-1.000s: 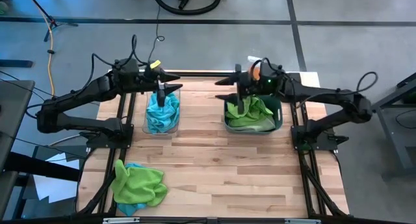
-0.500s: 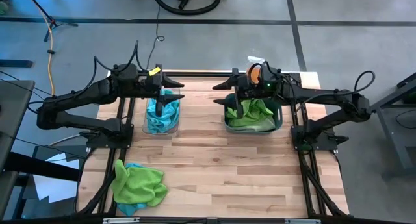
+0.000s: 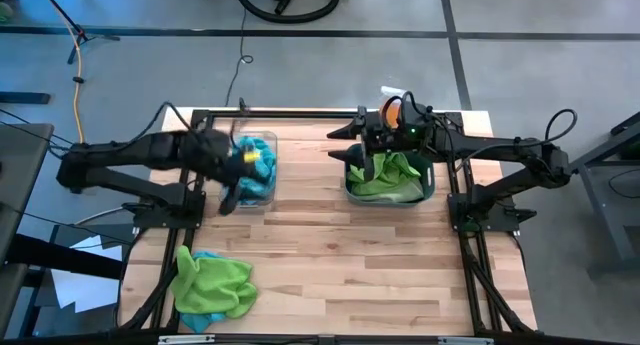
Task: Sort microfiber towel by color & place in baskets
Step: Put the green microfiber towel into the blue bin
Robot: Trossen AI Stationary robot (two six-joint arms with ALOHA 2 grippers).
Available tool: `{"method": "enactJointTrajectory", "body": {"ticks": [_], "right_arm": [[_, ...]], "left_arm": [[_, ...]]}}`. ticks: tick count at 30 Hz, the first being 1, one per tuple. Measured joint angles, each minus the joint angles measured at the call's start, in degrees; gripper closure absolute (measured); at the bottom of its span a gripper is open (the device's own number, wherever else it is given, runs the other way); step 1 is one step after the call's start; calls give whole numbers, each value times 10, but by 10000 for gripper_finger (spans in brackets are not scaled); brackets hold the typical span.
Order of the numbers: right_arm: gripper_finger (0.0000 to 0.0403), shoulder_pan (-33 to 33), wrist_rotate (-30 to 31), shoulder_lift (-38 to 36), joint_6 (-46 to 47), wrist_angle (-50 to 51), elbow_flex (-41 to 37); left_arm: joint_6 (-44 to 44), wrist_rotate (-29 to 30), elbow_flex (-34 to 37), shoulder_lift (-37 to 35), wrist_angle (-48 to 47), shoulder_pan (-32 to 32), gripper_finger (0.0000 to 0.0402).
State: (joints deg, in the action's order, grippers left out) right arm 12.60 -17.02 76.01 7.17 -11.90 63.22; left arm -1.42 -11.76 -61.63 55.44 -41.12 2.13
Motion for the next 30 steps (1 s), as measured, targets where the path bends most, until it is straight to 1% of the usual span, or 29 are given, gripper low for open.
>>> {"method": "enactJointTrajectory", "body": {"ticks": [2, 4, 9, 15, 18, 21, 27, 30], "right_arm": [[164, 0, 0, 0, 22, 0, 0], [164, 0, 0, 0, 36, 1, 0], [164, 0, 0, 0, 45, 8, 0], [164, 0, 0, 0, 50, 48, 0], [164, 0, -1, 0, 59, 101, 0], [164, 0, -1, 0, 54, 164, 0], [164, 0, 0, 0, 53, 256, 0], [164, 0, 10, 0, 54, 281, 0]], "left_arm": [[-3, 1, 0, 1, -50, -39, 235], [-31, 3, 0, 3, -84, -75, 237], [-187, -1, 0, 32, -171, -150, 239], [-260, -51, 0, 93, -264, -256, 239], [-269, -73, 0, 129, -288, -305, 239], [-266, -73, 0, 156, -292, -352, 239], [-279, -74, 0, 194, -295, -419, 239], [-259, -74, 0, 203, -306, -448, 239]]}}
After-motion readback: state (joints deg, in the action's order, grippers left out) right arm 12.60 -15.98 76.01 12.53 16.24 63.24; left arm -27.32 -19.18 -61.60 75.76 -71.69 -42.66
